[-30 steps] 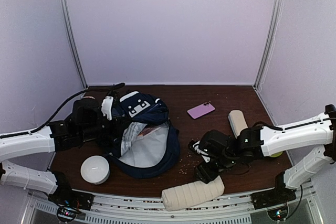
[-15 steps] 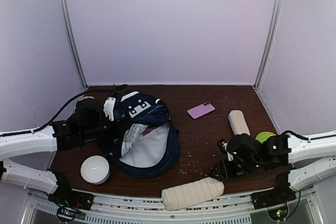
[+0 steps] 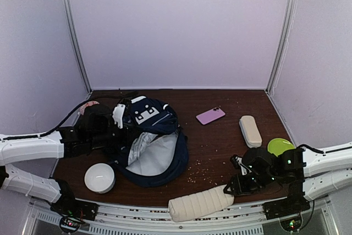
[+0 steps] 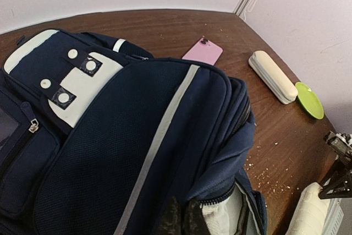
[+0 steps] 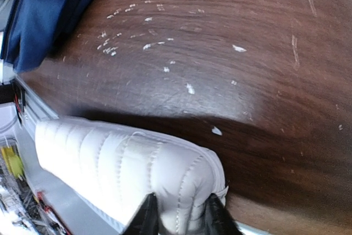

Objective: Pack the student bag
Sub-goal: Pick up the stationery from the center of the board, then place the stationery in the student bag.

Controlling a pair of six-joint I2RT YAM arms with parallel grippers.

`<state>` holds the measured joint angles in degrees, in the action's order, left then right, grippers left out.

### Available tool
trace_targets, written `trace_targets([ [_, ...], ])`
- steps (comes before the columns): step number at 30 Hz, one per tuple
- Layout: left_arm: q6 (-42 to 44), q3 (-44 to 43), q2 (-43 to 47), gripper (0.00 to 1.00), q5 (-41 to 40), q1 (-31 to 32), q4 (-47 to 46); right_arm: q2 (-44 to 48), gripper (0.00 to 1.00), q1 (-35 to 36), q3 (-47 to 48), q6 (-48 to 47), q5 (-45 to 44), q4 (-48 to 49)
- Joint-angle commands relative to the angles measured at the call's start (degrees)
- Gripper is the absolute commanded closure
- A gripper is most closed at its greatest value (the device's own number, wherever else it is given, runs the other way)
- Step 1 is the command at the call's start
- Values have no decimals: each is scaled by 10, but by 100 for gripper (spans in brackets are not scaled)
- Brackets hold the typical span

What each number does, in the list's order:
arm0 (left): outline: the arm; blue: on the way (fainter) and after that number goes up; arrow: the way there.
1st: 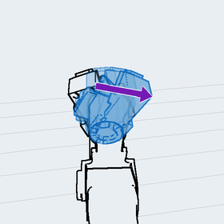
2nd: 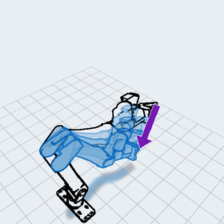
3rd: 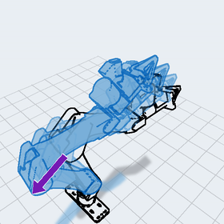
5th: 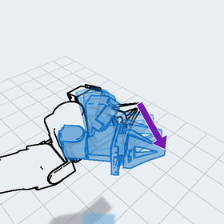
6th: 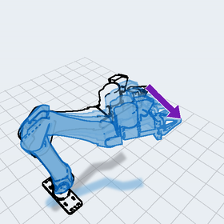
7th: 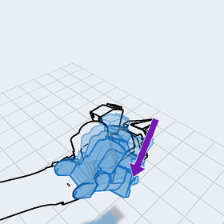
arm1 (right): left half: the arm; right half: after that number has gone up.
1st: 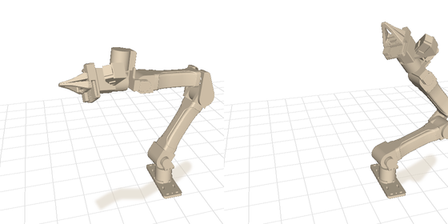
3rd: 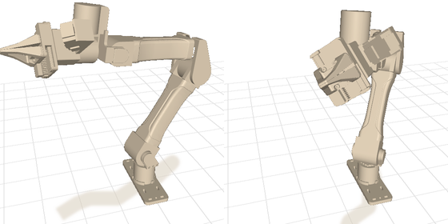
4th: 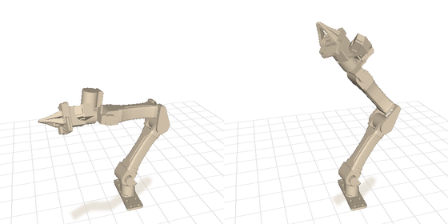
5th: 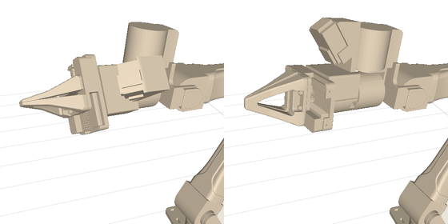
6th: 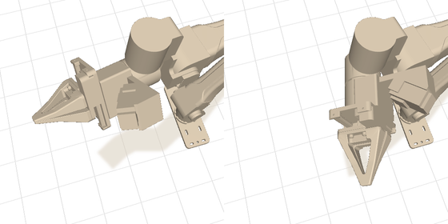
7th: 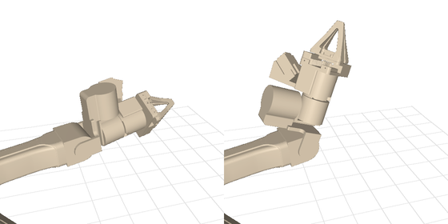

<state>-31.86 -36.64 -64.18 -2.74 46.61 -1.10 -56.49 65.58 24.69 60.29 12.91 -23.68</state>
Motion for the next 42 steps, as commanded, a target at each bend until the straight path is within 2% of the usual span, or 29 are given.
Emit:
trace_targets([
  [1,2,-11,-2,100,-30,-6,2,21,85,0,12,-4,-11,6],
  [4,4,-14,1,100,-33,-6,7,49,100,-1,47,-20,-59,-33],
  [11,13,-46,22,100,-42,-6,25,85,100,-24,182,-74,-138,-118],
  [18,32,-111,59,100,-59,-6,45,-4,100,-34,309,-128,-233,-151],
  [24,29,-134,77,100,-49,-6,15,-113,100,-49,330,-132,-248,-85],
  [28,26,-148,67,100,-36,-5,-3,-178,100,-69,345,-102,-251,-29],
  [34,-2,-173,14,100,9,-5,-44,-256,100,-117,370,-48,-240,47],
  [42,-20,-219,-62,100,48,20,-99,-370,100,-162,415,-10,-238,53],
])
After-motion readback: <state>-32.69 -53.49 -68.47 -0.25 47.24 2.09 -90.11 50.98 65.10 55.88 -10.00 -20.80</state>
